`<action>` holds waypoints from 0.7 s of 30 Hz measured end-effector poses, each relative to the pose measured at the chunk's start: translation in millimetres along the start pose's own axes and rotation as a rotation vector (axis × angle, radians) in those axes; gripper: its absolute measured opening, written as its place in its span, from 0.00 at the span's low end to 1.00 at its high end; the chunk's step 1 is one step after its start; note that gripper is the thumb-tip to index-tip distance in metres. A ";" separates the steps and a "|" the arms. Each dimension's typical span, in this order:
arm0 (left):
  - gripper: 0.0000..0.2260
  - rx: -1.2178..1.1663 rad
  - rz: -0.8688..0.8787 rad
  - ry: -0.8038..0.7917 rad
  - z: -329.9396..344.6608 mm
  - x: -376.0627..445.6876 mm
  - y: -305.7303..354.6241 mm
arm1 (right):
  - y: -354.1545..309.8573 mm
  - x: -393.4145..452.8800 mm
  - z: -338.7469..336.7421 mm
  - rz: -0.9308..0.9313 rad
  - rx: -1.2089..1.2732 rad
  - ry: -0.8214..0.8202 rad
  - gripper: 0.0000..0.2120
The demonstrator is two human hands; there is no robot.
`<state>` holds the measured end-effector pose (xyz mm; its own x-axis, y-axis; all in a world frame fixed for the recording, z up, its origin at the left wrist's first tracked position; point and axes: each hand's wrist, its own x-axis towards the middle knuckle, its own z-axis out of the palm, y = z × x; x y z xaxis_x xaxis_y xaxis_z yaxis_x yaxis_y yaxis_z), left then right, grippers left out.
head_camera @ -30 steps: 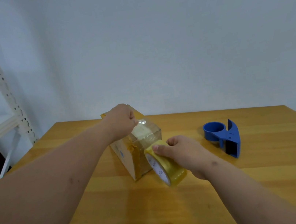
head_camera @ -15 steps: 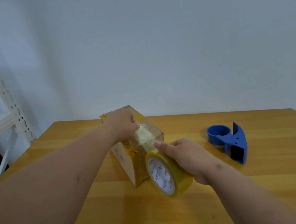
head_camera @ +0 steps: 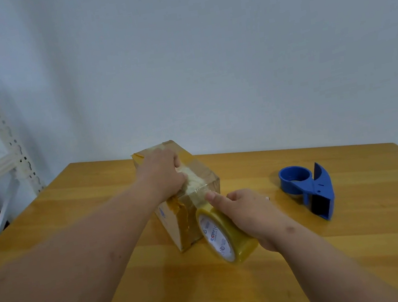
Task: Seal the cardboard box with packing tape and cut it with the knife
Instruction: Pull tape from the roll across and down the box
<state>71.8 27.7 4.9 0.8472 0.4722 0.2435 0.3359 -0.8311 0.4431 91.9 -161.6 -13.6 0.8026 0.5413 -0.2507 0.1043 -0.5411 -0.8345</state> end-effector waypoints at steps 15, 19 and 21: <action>0.28 0.397 0.263 -0.380 -1.0 -44.8 -11.3 | 14.0 -11.2 -1.1 0.000 0.313 -0.176 0.11; 0.27 0.377 0.259 -0.403 -1.6 -43.2 -16.2 | 19.7 -17.4 0.5 -0.050 0.352 -0.223 0.11; 0.26 0.374 0.261 -0.419 -2.8 -42.2 -12.3 | 22.9 -18.2 2.9 -0.063 0.374 -0.222 0.11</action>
<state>30.7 18.8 -8.4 0.9849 0.1474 -0.0904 0.1534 -0.9861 0.0638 78.0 -182.0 -29.6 0.6515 0.7131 -0.2591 -0.1038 -0.2546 -0.9615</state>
